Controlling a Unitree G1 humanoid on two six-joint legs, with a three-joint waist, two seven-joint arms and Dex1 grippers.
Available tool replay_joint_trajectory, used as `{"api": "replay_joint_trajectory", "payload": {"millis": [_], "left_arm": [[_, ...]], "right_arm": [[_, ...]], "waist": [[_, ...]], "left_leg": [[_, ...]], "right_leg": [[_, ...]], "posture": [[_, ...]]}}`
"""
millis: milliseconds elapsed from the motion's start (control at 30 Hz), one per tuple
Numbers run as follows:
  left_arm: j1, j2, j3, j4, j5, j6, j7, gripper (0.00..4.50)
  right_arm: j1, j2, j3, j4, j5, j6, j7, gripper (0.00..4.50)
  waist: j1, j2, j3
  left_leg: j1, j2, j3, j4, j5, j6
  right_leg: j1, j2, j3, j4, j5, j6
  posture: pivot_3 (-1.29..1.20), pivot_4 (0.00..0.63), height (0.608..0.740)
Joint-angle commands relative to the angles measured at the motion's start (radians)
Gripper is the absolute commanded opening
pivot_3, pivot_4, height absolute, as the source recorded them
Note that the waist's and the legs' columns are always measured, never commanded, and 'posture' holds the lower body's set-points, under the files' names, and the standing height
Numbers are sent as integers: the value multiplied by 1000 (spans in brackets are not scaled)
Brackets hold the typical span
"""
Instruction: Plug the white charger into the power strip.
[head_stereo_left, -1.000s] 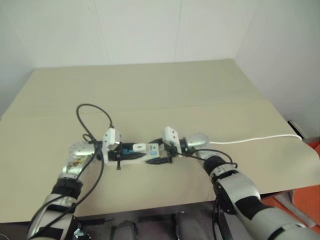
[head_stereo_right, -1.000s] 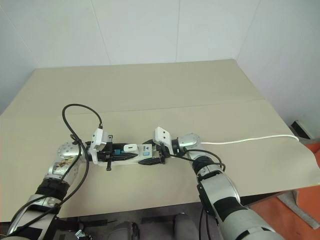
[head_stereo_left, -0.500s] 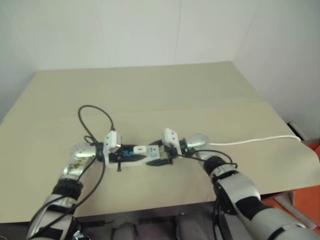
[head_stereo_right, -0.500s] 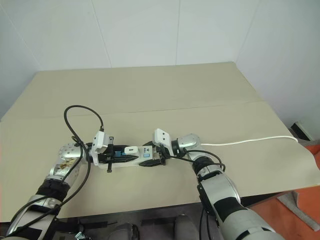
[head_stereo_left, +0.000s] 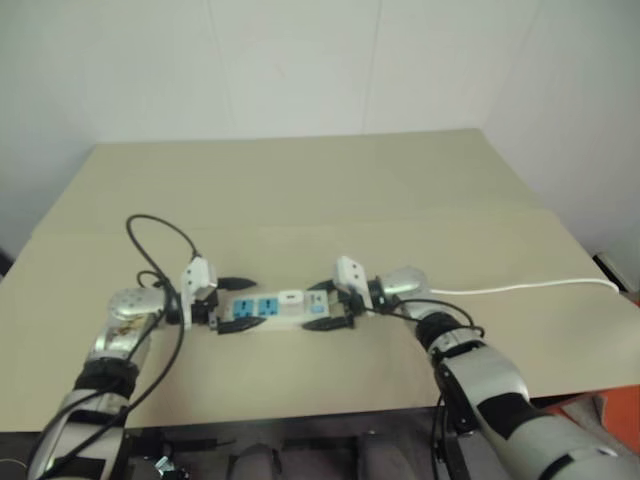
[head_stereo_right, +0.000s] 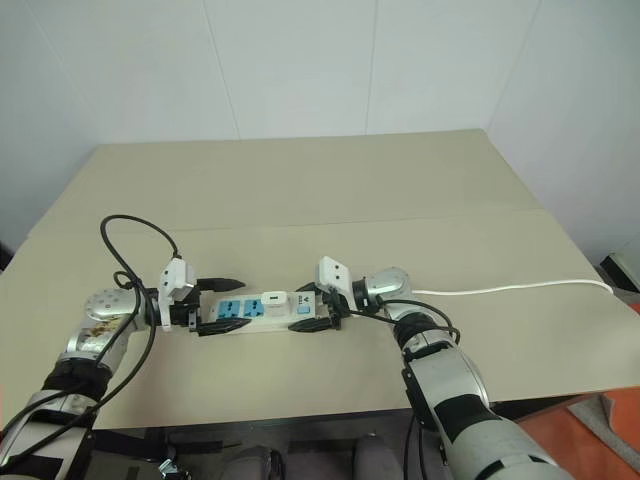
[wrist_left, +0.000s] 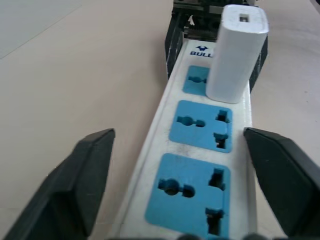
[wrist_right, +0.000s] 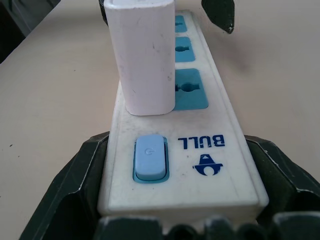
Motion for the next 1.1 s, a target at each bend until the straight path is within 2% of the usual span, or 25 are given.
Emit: {"api": "replay_joint_trajectory", "payload": {"millis": [33,200,300,333,400,567,767,933,1100], "left_arm": [[28,-8,-10,-21,33,47,-3,4460],[-10,49,47,-148,-31,163,-69,4460],[-31,85,90,-217,-68,228,-87,4500],[-41,95,107,-235,-84,256,-80,4500],[-62,114,146,-262,-113,306,-70,4500],[-81,172,199,-311,-135,349,-80,4500],[-60,253,234,-360,-140,390,-93,4500],[-23,293,260,-384,-134,408,-75,4500],[55,329,319,-468,-144,444,-29,4500]], "right_arm": [[-4,3,4,-13,-7,-9,52,3439],[-5,8,-1,-11,-9,-8,53,3439],[-7,13,-10,-9,-3,4,59,4419],[-8,14,-12,-10,-1,9,61,4467],[-7,14,-16,-13,-1,7,58,4467],[3,-8,-28,-38,-1,-20,28,4467],[13,-84,-82,-133,66,-1,58,4467],[42,-159,-117,-291,129,72,77,4467],[108,-236,-149,-528,200,235,46,4467]], "waist": [[0,0,0],[0,-8,6],[-6,-13,9],[-7,-13,9],[-7,-15,10],[-8,-16,12],[0,-21,22],[2,-21,29],[0,-21,33]], "left_leg": [[-1,0,0,0,0,0],[-4,0,0,0,0,0],[-10,0,-1,0,0,0],[-13,0,-1,1,0,0],[-18,0,-1,1,0,0],[-19,0,-1,1,0,0],[-20,0,-1,2,0,0],[-23,0,-1,2,0,0],[-24,0,-1,2,0,0]], "right_leg": [[0,0,0,0,0,0],[-3,0,0,0,1,-2],[-9,1,0,0,3,-6],[-12,1,0,1,4,-7],[-18,1,0,2,4,-7],[-19,1,0,3,4,-7],[-19,1,0,3,4,-7],[-22,1,0,2,4,-7],[-23,1,0,2,4,-7]], "posture": [[0,150,740],[0,150,740],[0,150,740],[0,150,740],[0,150,740],[0,150,740],[0,150,740],[0,150,740],[0,150,740]]}}
